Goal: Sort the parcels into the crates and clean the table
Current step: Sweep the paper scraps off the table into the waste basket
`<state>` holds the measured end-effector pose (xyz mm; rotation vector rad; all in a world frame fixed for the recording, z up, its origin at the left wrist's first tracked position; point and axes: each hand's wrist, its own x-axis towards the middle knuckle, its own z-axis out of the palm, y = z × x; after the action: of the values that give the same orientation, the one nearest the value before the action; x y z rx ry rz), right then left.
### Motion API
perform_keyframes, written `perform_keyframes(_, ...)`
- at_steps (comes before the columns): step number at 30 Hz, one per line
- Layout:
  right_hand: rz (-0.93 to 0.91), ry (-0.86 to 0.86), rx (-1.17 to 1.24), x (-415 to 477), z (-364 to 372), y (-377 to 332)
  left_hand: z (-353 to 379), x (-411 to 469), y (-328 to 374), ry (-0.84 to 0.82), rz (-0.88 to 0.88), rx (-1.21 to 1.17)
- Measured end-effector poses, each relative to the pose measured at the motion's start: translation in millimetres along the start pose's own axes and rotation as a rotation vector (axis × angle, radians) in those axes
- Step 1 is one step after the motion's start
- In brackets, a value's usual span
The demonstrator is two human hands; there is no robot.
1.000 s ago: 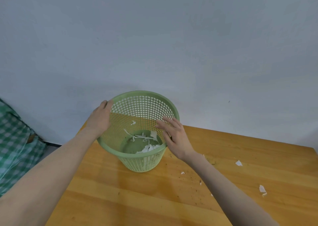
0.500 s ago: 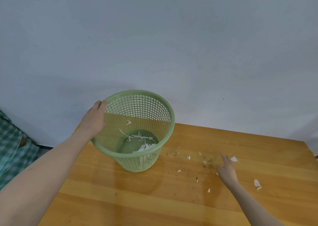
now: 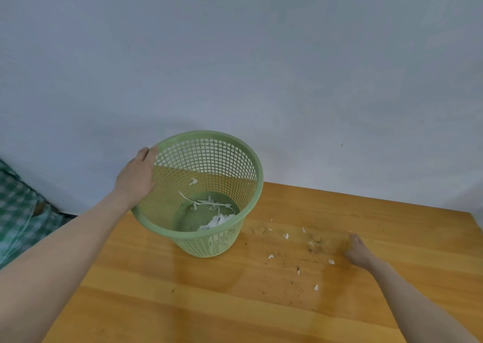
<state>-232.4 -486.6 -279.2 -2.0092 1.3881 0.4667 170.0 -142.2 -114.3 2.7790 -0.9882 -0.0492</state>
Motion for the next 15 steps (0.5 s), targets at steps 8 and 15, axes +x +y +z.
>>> perform_keyframes(8,0.006,0.041,-0.176,-2.4,6.8,21.6,1.5,3.2,-2.4,0.023,0.007,-0.005)
perform_keyframes(15,0.002,0.278,-0.319,-47.0,33.1,73.8,0.3,2.8,-4.7,0.014,-0.003,0.006)
